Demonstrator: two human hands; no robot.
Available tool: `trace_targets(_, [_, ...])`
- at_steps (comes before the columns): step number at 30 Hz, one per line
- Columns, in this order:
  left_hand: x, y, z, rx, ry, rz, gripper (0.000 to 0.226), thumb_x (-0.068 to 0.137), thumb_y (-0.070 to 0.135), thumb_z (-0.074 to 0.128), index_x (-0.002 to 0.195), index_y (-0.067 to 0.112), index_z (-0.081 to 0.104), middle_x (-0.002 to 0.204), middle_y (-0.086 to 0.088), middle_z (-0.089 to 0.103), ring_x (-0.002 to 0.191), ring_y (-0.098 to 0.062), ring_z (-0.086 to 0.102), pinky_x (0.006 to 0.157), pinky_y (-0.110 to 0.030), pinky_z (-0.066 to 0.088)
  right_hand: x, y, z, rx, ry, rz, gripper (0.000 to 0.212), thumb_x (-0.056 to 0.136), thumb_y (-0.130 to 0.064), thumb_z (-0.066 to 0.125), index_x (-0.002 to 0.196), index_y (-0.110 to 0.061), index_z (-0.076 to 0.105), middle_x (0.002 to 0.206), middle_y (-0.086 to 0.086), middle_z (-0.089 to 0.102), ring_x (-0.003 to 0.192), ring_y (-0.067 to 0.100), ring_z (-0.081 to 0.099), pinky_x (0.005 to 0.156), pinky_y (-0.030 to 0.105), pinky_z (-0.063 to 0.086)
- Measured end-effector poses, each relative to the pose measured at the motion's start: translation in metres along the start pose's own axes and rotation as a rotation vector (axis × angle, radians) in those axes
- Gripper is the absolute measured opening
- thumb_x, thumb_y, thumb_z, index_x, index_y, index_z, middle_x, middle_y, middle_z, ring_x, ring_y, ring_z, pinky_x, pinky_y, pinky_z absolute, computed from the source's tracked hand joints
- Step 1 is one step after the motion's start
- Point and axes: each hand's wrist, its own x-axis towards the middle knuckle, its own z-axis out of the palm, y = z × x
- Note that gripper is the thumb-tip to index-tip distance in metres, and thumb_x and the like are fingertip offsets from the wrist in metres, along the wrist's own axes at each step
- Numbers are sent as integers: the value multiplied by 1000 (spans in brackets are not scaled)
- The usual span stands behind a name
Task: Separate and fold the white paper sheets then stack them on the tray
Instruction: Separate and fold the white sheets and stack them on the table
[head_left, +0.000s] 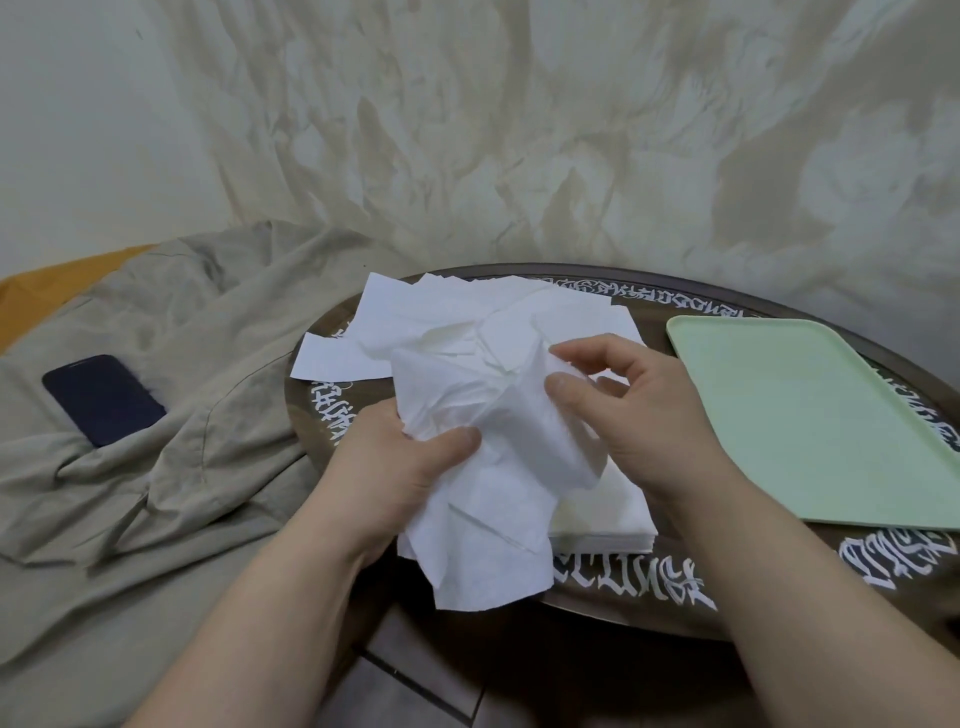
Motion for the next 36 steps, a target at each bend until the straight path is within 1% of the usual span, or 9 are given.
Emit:
trace_targets(3, [-2,1,-2,4,-5,8,30,63,14,71,92,7,72,91,-11,76,88,-32,73,82,-44,58,-1,-2,-3,76,-48,54,11,78,-17,77,87,-25,75,77,-11,59,74,9,57,76,30,46])
trace_targets(8, [-5,2,-3,-30,27,-9,32,63,12,71,94,9,72,93,-9,77,89,-30,73,84,-44,59,-2,-5,-10,196,-207,193,15,75,-18,76,86,-8,74,90,11,74,79,22,65,78,40,49])
trace_targets(13, [-6,6,-5,-82,132,-32,11,86,3,69,94,10,71,96,-10,76,92,-32,72,90,-51,56,3,-14,-21,325,38,80,16,82,-3,67,68,-10,65,70,8,66,65,19,58,63,30,50])
trace_targets(16, [-5,8,-7,-82,160,-19,9,86,3,68,91,10,71,95,-10,76,92,-32,72,90,-51,56,-5,-31,-31,499,-46,95,33,85,7,53,62,-14,65,63,4,62,55,14,53,49,22,45])
trace_targets(18, [-5,8,-5,-50,144,-5,18,73,10,75,90,10,72,93,-9,77,90,-31,73,87,-49,57,-14,-38,-24,373,-218,106,27,80,2,54,61,-13,65,59,3,56,52,13,48,47,21,38])
trace_targets(21, [-5,7,1,-11,81,6,23,65,16,73,86,8,72,88,-9,76,84,-30,73,76,-43,57,-24,-38,-1,-92,-393,31,15,80,-7,62,67,-14,66,57,-9,54,52,5,46,48,19,36])
trace_targets(25, [-9,6,2,-83,-79,-33,15,68,8,71,83,10,73,84,-9,73,76,-24,68,66,-33,53,-21,-26,22,-456,-356,-225,14,81,-14,69,73,-22,63,71,-13,60,72,2,53,66,14,39])
trace_targets(31, [-8,6,-6,-207,-124,-127,51,58,-1,50,107,-12,59,93,-21,60,86,-34,57,81,-40,44,-17,-11,13,-389,-262,-235,13,83,-9,69,73,-17,64,78,-7,65,76,3,57,69,9,40])
trace_targets(36, [-9,8,-1,-214,-87,-121,33,58,0,50,90,-2,61,81,-16,62,75,-28,59,66,-31,49,-18,-11,9,-385,-266,-225,18,81,-6,64,73,-22,62,77,-9,66,75,7,61,68,20,47])
